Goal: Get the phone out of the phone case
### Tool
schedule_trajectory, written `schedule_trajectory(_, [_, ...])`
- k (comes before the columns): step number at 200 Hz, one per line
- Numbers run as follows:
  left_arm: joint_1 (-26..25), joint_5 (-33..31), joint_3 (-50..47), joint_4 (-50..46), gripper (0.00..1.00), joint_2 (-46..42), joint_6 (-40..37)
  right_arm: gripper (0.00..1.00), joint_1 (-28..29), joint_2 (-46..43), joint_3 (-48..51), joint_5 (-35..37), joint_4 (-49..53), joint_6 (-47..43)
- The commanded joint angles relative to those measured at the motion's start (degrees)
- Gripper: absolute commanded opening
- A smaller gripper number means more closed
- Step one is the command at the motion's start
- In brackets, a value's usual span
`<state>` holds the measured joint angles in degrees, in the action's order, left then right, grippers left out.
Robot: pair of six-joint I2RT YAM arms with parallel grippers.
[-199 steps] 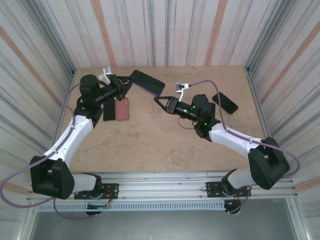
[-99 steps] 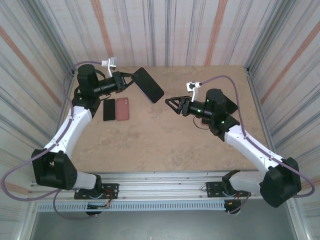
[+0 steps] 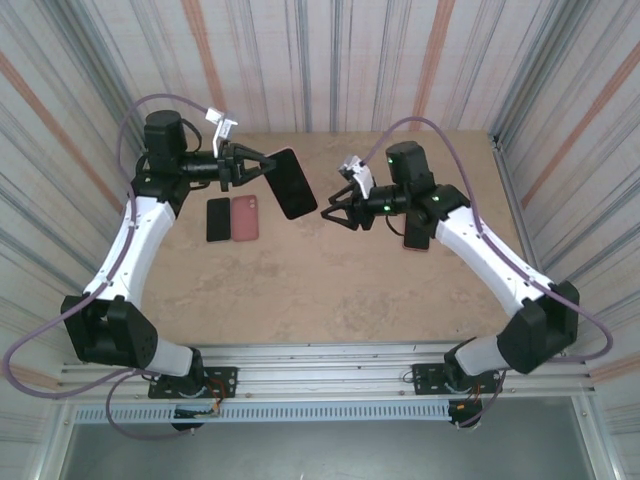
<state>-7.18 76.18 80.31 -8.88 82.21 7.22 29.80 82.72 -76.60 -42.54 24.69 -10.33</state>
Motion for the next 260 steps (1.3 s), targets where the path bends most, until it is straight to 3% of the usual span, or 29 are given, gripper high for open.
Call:
schedule_trajectory(1, [0.24,5.72,3.06,-4.94,0.0,-0.08,-9.0,0.5,1.47,3.01,-5.59,-3.31,7.23,-11.44])
schedule_trajectory(64, [0.3,6.35,4.3,-9.56,0.0,-0.67,-12.51,0.32,0.87,8.41,-11.65,-9.48,13.9,-18.55])
schedule_trajectory(134, [0.24,6.47,3.62,-10.47,0.0,-0.83,-12.59,0.3,1.46,10.28,-13.61,-10.2,18.54,-22.21])
schedule_trajectory(183, [0.06,6.61,3.23,-10.36,0.0,-0.65,-12.26,0.23,2.26,11.9,-15.64,-9.76,20.26,-23.99])
schedule_trajectory(260, [0.04,7.16,2.57,-10.37,0.0,-0.72,-12.09,0.22,3.06,12.67,-17.59,-7.43,23.73,-26.48])
